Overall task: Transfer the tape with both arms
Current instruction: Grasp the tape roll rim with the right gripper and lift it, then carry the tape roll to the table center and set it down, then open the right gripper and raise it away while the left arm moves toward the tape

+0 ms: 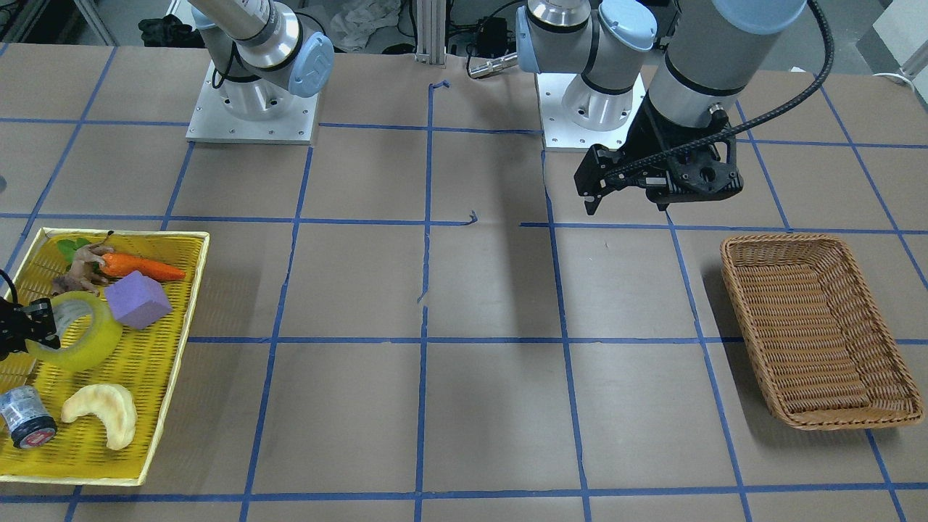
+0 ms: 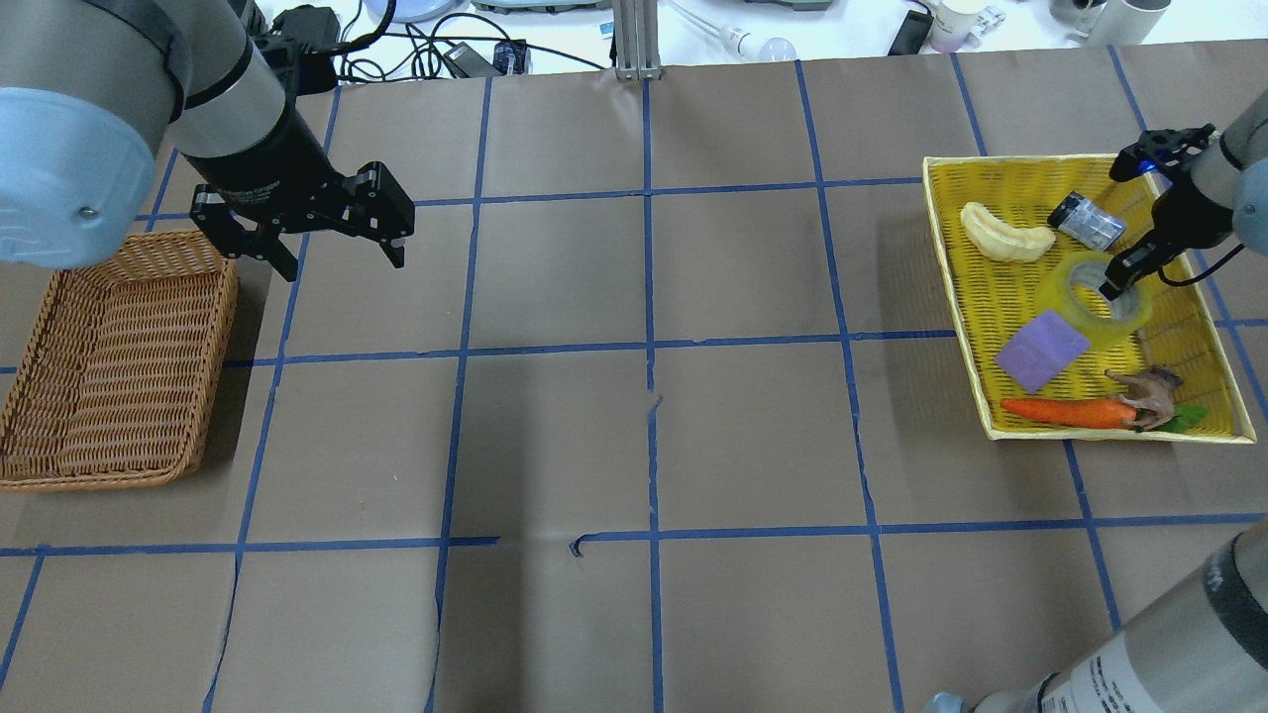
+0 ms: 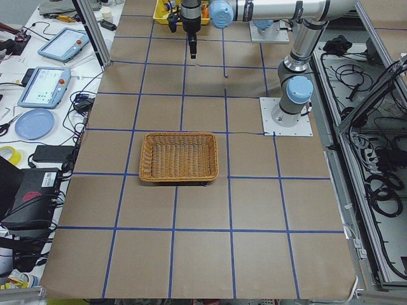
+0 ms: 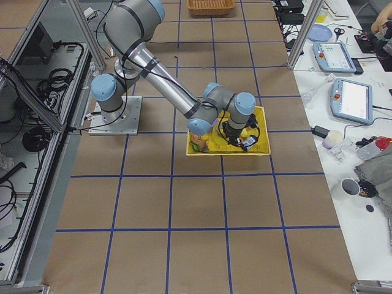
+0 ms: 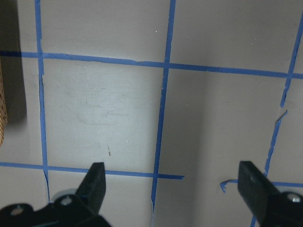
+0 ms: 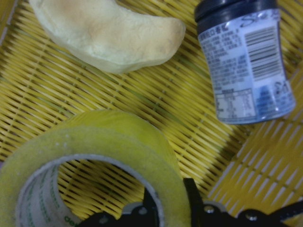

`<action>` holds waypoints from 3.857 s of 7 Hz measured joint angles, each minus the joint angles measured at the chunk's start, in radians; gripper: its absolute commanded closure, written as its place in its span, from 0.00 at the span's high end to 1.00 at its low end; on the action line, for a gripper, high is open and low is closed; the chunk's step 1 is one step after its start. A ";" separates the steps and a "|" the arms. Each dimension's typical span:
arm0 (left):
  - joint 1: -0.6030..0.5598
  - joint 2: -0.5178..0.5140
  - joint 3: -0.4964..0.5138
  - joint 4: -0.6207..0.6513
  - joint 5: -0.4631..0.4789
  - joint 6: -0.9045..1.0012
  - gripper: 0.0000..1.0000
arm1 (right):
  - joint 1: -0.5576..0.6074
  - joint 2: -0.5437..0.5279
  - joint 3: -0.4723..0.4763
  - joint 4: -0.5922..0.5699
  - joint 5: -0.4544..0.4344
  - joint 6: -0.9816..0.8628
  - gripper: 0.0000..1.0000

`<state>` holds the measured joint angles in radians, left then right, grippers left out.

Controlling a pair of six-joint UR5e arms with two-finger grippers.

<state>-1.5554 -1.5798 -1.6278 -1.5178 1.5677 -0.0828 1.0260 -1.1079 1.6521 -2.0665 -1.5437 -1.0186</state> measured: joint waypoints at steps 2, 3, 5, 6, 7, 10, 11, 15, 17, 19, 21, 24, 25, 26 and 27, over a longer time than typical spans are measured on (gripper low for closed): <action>0.000 0.001 -0.001 -0.001 0.001 0.000 1.00 | 0.051 -0.040 -0.092 0.052 0.001 0.038 0.00; 0.000 0.002 -0.002 -0.001 0.000 0.000 1.00 | 0.101 -0.044 -0.159 0.102 0.001 0.088 0.00; 0.000 0.001 -0.003 -0.002 0.000 0.000 1.00 | 0.255 -0.041 -0.220 0.148 0.001 0.297 0.00; 0.000 0.002 -0.003 -0.002 0.001 0.000 1.00 | 0.353 -0.036 -0.227 0.146 0.000 0.443 0.00; 0.000 0.002 -0.003 -0.002 0.001 0.000 1.00 | 0.447 -0.021 -0.229 0.137 0.000 0.594 0.00; 0.001 0.004 -0.003 -0.001 0.002 0.000 1.00 | 0.649 0.104 -0.268 0.021 0.001 0.909 0.00; 0.001 0.004 -0.003 -0.001 0.002 0.000 1.00 | 0.706 0.154 -0.305 0.008 0.001 0.982 0.00; 0.001 0.004 -0.003 -0.002 0.002 0.000 1.00 | 0.826 0.281 -0.370 -0.003 0.001 1.080 0.63; -0.004 0.003 -0.003 -0.002 0.002 -0.001 1.00 | 0.831 0.291 -0.374 -0.004 -0.002 1.074 1.00; -0.004 0.002 -0.003 -0.001 0.001 0.000 1.00 | 0.831 0.279 -0.381 -0.002 -0.010 1.074 1.00; -0.003 0.000 -0.002 -0.001 0.000 0.000 1.00 | 0.823 0.208 -0.387 0.037 -0.015 1.075 1.00; 0.013 -0.013 -0.001 0.009 0.003 0.002 1.00 | 0.740 0.010 -0.382 0.232 -0.020 1.067 1.00; 0.017 -0.025 0.002 0.056 0.002 0.008 1.00 | 0.705 -0.064 -0.380 0.314 -0.019 1.065 1.00; 0.018 -0.053 0.001 0.141 -0.003 0.009 1.00 | 0.681 -0.136 -0.377 0.394 -0.018 1.064 1.00; 0.015 -0.098 0.001 0.243 -0.022 -0.012 1.00 | 0.669 -0.187 -0.374 0.454 -0.018 1.063 1.00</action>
<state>-1.5404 -1.6775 -1.6271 -1.2751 1.5453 -0.0946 1.6952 -1.2951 1.2786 -1.6129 -1.5617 0.0448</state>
